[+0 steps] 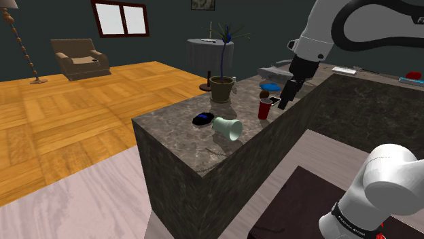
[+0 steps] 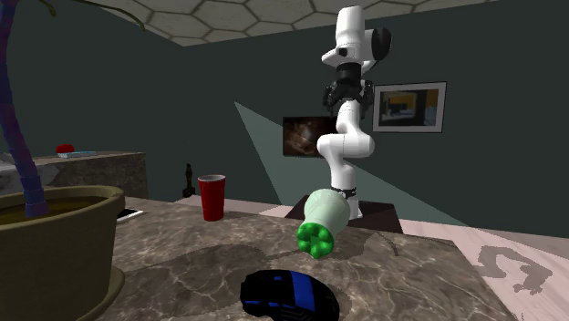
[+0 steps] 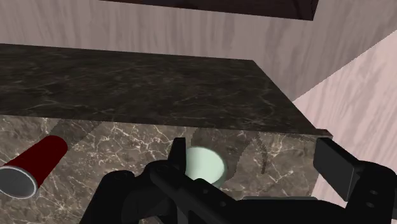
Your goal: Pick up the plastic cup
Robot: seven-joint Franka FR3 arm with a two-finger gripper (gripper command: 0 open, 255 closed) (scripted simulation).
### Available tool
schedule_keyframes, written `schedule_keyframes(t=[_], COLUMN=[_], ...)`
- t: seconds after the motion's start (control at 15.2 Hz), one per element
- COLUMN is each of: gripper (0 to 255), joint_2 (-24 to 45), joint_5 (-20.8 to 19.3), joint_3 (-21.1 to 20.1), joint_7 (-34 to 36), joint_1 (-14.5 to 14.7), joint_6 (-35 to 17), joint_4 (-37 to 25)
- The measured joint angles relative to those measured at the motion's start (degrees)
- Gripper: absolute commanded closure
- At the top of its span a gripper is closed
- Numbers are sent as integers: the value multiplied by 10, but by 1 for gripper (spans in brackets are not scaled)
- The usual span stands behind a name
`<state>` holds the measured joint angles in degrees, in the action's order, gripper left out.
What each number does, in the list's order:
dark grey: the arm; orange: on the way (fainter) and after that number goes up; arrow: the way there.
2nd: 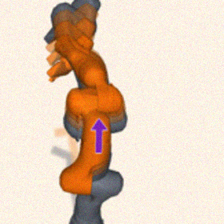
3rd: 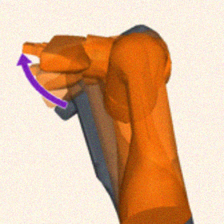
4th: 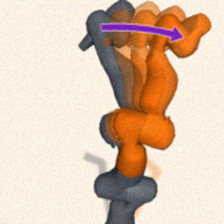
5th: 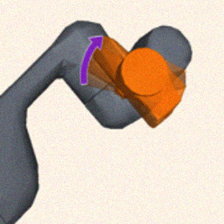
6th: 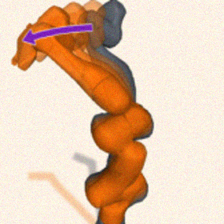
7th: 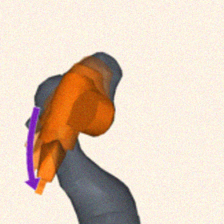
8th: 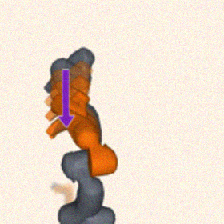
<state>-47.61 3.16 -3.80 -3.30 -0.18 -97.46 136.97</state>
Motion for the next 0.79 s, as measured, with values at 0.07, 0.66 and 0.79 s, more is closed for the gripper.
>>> schedule_keyframes(t=[0.07, 0.66, 0.79], gripper=[0, 0, 0], joint_2=[0, 103, 129], joint_5=[0, -49, -57], joint_3=[0, 63, 74], joint_7=[0, -74, -87], joint_1=[0, -32, -38], joint_6=[0, -93, -118], joint_4=[0, -9, -10])
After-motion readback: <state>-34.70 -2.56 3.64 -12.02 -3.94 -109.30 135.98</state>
